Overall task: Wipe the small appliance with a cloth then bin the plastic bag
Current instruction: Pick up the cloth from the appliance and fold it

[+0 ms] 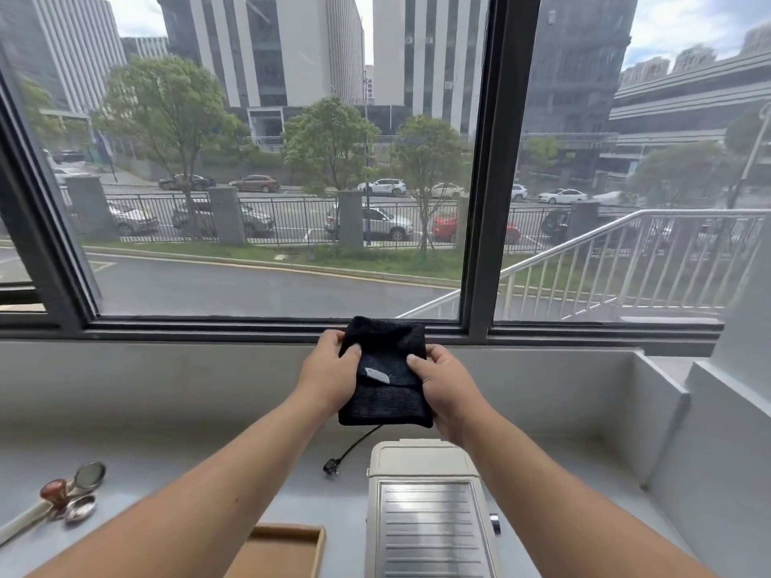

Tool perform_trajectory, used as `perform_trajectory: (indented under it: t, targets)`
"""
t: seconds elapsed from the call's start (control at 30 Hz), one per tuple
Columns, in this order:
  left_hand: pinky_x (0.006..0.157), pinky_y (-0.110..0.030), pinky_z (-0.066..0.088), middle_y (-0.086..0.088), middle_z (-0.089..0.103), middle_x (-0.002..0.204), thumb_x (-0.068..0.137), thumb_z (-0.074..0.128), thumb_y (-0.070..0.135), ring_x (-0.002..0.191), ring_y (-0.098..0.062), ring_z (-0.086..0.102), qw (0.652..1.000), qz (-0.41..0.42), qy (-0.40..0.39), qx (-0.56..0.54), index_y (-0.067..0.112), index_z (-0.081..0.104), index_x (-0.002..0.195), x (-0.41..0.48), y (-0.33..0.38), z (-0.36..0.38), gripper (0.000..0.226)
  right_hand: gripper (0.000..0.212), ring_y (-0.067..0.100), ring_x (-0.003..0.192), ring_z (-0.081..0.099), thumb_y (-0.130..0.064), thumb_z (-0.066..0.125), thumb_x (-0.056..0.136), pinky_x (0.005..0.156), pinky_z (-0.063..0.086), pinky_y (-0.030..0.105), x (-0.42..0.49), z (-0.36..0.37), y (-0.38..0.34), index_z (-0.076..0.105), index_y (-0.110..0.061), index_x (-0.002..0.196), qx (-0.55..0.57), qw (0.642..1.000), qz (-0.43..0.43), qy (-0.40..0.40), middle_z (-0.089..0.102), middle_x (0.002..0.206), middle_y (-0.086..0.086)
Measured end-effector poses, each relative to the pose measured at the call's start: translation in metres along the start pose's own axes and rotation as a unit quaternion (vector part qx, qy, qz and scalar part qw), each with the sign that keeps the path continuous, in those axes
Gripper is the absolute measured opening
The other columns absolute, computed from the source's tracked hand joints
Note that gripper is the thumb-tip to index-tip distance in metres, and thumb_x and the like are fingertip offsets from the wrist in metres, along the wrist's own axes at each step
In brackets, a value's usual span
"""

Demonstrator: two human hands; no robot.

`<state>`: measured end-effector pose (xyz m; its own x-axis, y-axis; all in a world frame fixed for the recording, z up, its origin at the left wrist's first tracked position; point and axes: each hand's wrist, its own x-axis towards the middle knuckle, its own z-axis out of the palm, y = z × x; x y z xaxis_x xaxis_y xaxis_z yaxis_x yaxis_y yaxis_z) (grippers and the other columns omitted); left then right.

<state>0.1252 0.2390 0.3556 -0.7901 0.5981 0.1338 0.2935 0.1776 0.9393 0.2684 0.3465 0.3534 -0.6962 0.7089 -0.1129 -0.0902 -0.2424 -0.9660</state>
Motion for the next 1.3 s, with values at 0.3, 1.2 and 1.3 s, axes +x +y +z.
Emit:
perform_trajectory:
  t: [0.3, 1.2, 1.3]
  targets:
    - [0.103, -0.049, 0.053, 0.006, 0.071, 0.122, 0.101, 0.053, 0.037, 0.11, -0.02, 0.068, 0.999, -0.035, -0.027, -0.008, 0.034, 0.058, 0.115, 0.016, -0.043, -0.046, 0.015, 0.013, 0.038, 0.105, 0.075, -0.015, 0.056, 0.106, 0.081, 0.063, 0.055, 0.022, 0.051, 0.033, 0.063, -0.014, 0.117, -0.02, 0.999, 0.013, 0.029, 0.076, 0.114, 0.017]
    - [0.073, -0.03, 0.049, 0.018, 0.074, 0.104, 0.103, 0.054, 0.036, 0.097, -0.008, 0.069, 0.994, -0.105, -0.024, -0.003, 0.037, 0.058, 0.103, 0.027, -0.195, -0.128, 0.004, 0.007, 0.02, 0.084, 0.072, -0.025, 0.057, 0.105, 0.061, 0.059, 0.036, 0.047, 0.153, 0.164, 0.063, -0.027, 0.108, -0.111, 0.987, 0.102, 0.061, 0.075, 0.105, 0.001]
    - [0.072, -0.03, 0.048, 0.019, 0.072, 0.101, 0.102, 0.055, 0.039, 0.096, -0.005, 0.067, 0.993, -0.115, -0.019, 0.01, 0.039, 0.058, 0.101, 0.024, -0.214, -0.135, 0.003, 0.006, 0.021, 0.087, 0.071, -0.024, 0.057, 0.104, 0.069, 0.059, 0.04, 0.048, 0.161, 0.186, 0.063, -0.026, 0.106, -0.12, 0.985, 0.108, 0.067, 0.076, 0.106, 0.002]
